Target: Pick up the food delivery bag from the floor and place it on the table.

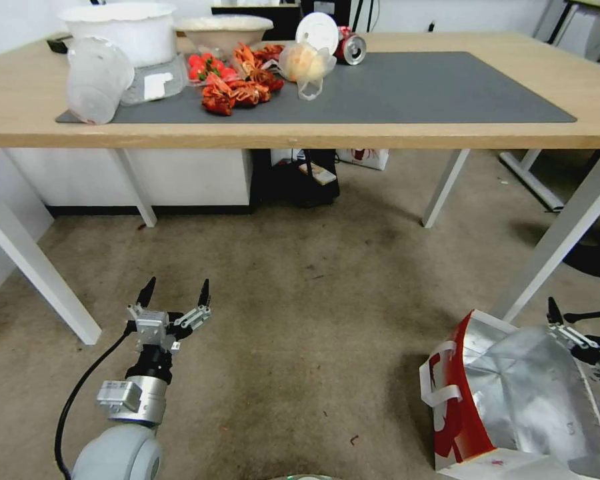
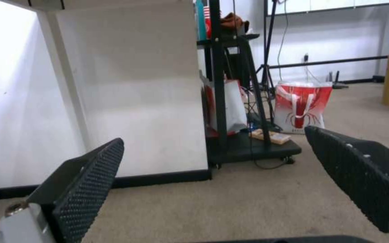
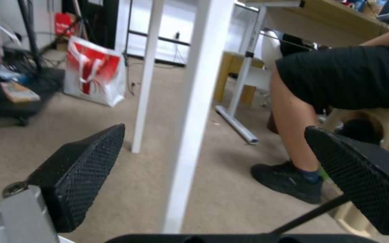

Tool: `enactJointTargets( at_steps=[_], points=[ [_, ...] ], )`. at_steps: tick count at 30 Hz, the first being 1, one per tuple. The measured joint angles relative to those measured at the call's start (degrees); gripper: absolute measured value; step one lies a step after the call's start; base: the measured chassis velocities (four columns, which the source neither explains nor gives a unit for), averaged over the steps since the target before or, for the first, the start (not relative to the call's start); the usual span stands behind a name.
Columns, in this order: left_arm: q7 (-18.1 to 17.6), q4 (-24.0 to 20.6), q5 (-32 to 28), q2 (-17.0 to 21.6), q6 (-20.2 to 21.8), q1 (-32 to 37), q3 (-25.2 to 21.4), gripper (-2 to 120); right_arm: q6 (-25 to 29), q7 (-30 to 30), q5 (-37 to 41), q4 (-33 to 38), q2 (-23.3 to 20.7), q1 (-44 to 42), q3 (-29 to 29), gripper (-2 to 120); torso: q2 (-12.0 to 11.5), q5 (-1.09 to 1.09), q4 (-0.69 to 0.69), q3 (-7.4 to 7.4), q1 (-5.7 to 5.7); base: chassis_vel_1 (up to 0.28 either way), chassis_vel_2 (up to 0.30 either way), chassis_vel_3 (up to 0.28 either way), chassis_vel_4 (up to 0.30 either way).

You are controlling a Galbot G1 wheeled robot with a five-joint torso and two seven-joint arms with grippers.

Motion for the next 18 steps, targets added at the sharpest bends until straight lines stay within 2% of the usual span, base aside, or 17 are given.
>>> enactJointTargets(
  at_steps=[6, 18],
  points=[
    [-0.44, 0.87, -0.31, 0.15, 0.01, -0.47, -0.04, 100, 0.73, -0.64, -1.54, -5.13, -2.56, 0.88, 1.12, 100, 0.02, -0.01, 0.00, 0.00, 0.00, 0.000, 0.000, 0.000, 0.000],
    [-1.17, 0.91, -0.18, 0.14, 0.00, -0.96, 0.10, 100, -0.41, -2.60, -1.65, -14.27, -4.68, 3.76, 0.19, 100, 0.05, 0.00, 0.00, 0.00, 0.01, 0.000, 0.000, 0.000, 0.000]
  ],
)
